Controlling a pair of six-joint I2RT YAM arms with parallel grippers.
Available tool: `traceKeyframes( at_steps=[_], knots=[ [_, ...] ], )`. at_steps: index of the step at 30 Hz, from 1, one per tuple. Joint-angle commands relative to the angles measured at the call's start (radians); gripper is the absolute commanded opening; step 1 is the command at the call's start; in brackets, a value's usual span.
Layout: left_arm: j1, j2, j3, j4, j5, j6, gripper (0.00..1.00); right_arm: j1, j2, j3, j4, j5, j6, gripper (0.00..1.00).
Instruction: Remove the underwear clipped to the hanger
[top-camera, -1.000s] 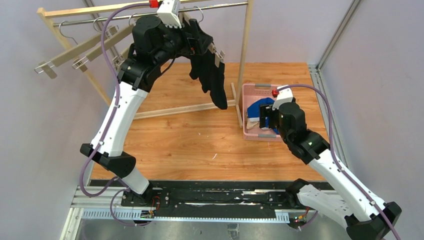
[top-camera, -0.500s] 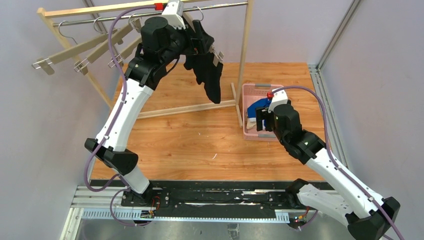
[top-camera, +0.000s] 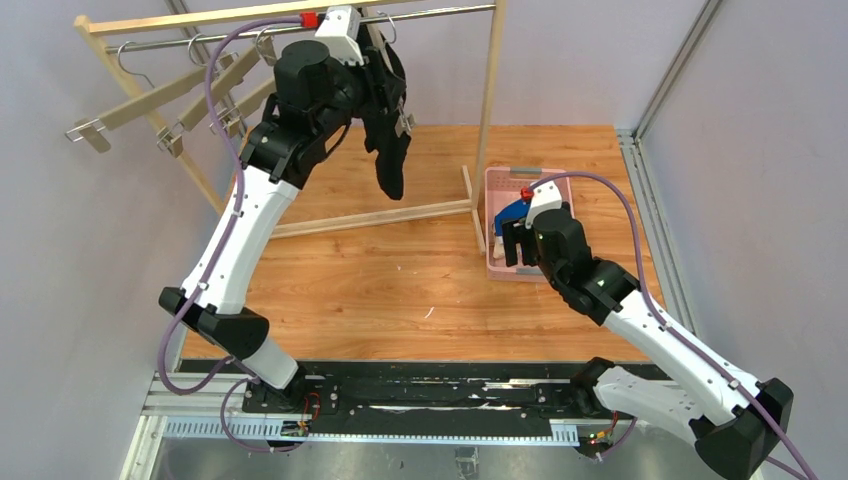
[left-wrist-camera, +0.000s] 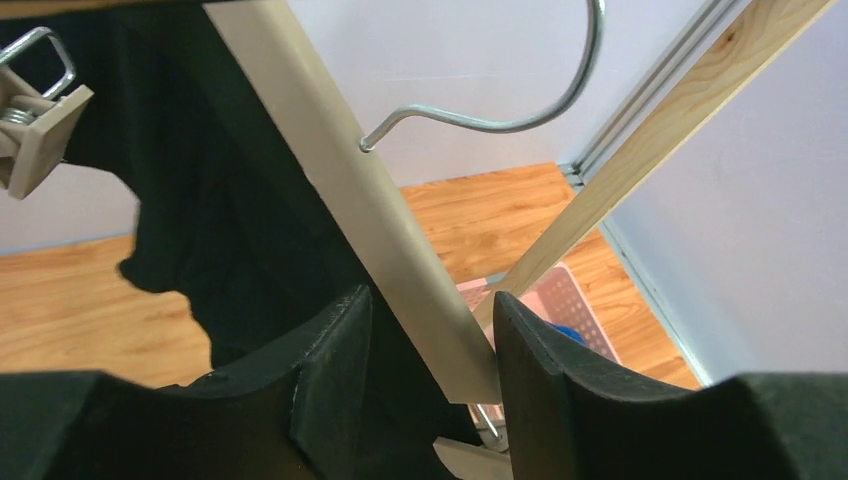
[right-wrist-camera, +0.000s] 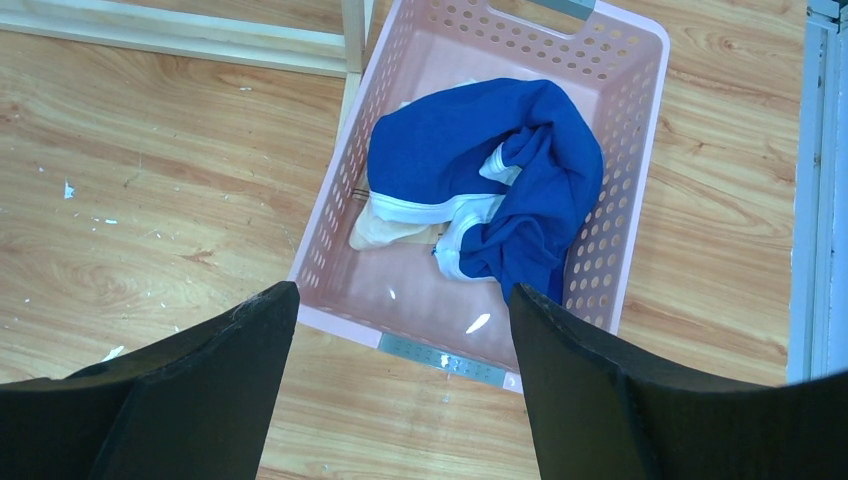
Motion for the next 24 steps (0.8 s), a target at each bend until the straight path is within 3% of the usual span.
traceKeyframes(
  at_steps=[1,4,7,15,21,24],
  knots=[
    [-0.005,-0.069,-0.021,-0.019,-0.063,0.039,0.54,0.021,-0.001,-0.002,-0.002,0.026,0.012,0.79],
    [-0.005,-0.090,-0.036,-0.024,-0.081,0.055,0.60,0.024,0.002,0.000,-0.002,0.029,0.009,0.79],
    [-0.005,-0.101,-0.039,-0.033,-0.097,0.069,0.55,0.026,0.005,0.000,-0.002,0.031,0.010,0.79],
    [-0.005,-0.075,-0.018,-0.049,-0.098,0.092,0.52,0.036,0.008,0.002,-0.003,0.039,0.009,0.79],
    [-0.005,-0.050,0.005,-0.058,-0.076,0.095,0.41,0.042,-0.003,0.000,-0.004,0.040,-0.001,0.79],
    [-0.005,-0.045,0.009,-0.059,-0.065,0.098,0.27,0.044,-0.004,0.000,-0.004,0.070,-0.004,0.79]
  ],
)
